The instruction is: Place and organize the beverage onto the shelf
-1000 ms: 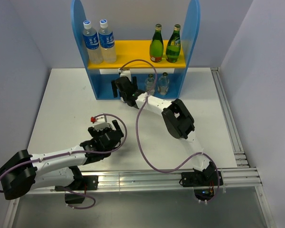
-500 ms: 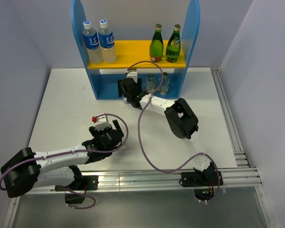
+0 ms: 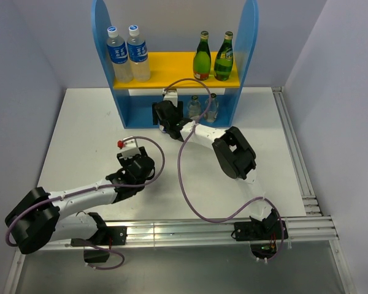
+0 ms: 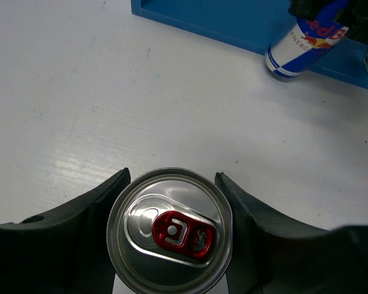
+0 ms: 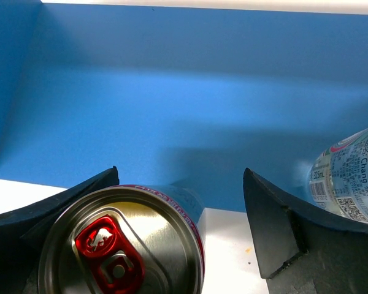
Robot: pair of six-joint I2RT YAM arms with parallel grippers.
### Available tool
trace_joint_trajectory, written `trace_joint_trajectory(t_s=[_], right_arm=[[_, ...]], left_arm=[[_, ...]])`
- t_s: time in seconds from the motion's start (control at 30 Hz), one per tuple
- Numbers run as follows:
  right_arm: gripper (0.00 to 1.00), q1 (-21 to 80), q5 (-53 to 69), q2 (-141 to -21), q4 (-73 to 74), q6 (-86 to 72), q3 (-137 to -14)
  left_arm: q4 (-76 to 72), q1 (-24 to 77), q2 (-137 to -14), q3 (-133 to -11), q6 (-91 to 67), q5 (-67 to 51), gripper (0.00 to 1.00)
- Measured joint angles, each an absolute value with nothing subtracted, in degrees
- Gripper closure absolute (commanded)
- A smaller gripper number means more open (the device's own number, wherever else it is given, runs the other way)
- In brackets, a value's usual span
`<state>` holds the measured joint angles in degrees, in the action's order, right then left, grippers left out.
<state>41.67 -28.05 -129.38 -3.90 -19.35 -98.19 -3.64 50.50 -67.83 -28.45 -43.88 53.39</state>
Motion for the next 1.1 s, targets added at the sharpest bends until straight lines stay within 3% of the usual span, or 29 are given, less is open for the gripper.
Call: trace_joint_trajectory(t_s=[0.6, 1.1], right_arm=[[1.0, 42.2, -32.5, -131.6, -6.0, -14.1, -101.5], [1.0, 41.9, -32.4, -133.5, -6.3, -17.1, -104.5]], left_arm=[[-12.6, 40.8, -77.3, -40.3, -32.9, 49.5, 1.0], [-23.8, 27.4, -98.2, -53.5, -25.1, 42.3, 1.0]])
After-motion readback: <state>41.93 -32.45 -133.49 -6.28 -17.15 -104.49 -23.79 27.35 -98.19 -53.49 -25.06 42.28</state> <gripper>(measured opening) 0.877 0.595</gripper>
